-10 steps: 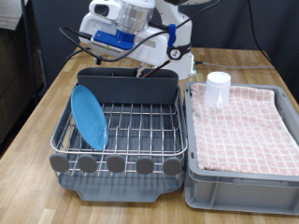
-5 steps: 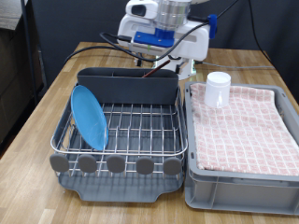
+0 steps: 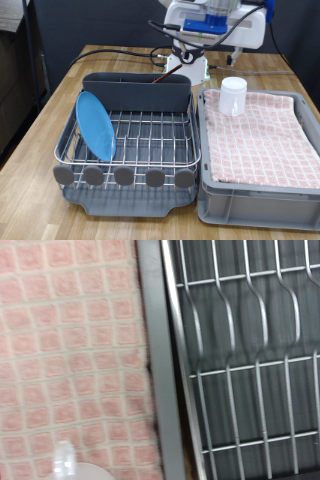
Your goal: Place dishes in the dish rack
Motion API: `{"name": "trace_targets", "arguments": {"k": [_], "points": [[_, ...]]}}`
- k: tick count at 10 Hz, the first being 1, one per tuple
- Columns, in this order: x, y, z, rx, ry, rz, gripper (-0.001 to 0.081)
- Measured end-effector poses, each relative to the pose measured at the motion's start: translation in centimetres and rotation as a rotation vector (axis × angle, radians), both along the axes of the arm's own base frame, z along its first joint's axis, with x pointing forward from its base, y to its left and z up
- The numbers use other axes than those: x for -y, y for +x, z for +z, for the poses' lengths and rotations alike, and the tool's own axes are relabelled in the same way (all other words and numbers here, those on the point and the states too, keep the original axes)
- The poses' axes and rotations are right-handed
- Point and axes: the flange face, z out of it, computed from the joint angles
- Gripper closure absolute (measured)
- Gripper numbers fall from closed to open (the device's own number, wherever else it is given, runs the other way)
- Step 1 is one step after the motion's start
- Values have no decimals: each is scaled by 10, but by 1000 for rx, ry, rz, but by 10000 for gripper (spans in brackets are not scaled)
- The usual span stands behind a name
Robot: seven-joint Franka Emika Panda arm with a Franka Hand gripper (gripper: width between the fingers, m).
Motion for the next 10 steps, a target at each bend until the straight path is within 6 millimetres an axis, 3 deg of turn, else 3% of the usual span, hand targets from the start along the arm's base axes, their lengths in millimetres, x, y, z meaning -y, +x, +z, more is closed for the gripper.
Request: {"name": "trace_targets", "arguments": {"k": [4, 10], "points": [[-7, -1, 3, 1, 38, -10, 4], [-70, -5, 25, 11, 108, -20, 4]]}}
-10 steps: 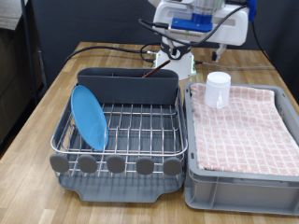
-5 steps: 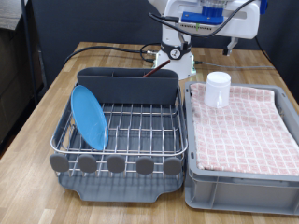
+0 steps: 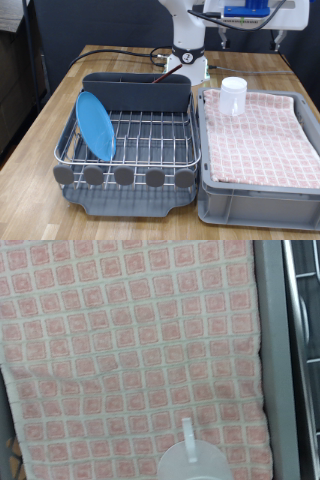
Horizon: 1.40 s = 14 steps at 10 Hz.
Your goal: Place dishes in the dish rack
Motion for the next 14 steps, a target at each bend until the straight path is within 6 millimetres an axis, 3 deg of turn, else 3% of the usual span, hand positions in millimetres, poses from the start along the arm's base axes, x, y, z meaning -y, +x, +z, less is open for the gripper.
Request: {"name": "trace_targets", "arguments": {"k": [3, 6, 14], "points": [[-28, -7, 8, -10, -12, -16, 4], [-30, -13, -1, -71, -33, 21, 4], [5, -23, -90, -294, 50, 64, 4]]}}
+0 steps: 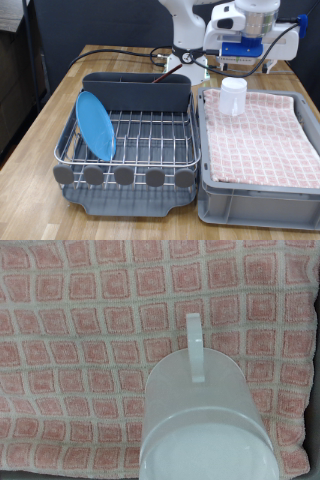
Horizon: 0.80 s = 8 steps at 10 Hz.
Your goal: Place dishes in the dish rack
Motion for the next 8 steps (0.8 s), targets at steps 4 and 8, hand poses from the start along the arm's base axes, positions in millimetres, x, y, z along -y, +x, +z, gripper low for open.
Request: {"name": "trace_targets", "arguments": {"k": [4, 8], "points": [[-3, 5, -7, -56, 5, -36, 4], [-10, 23, -31, -133, 2, -67, 4]]}}
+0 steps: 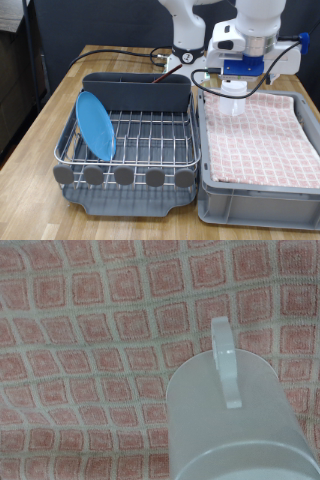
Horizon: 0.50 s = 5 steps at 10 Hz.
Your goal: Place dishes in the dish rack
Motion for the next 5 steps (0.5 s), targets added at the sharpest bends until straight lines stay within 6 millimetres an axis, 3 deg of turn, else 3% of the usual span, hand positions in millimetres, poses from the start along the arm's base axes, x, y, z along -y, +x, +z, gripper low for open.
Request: {"name": "trace_targets", "arguments": {"k": [5], "points": [[0, 4, -29, -39, -24, -9, 4]]}}
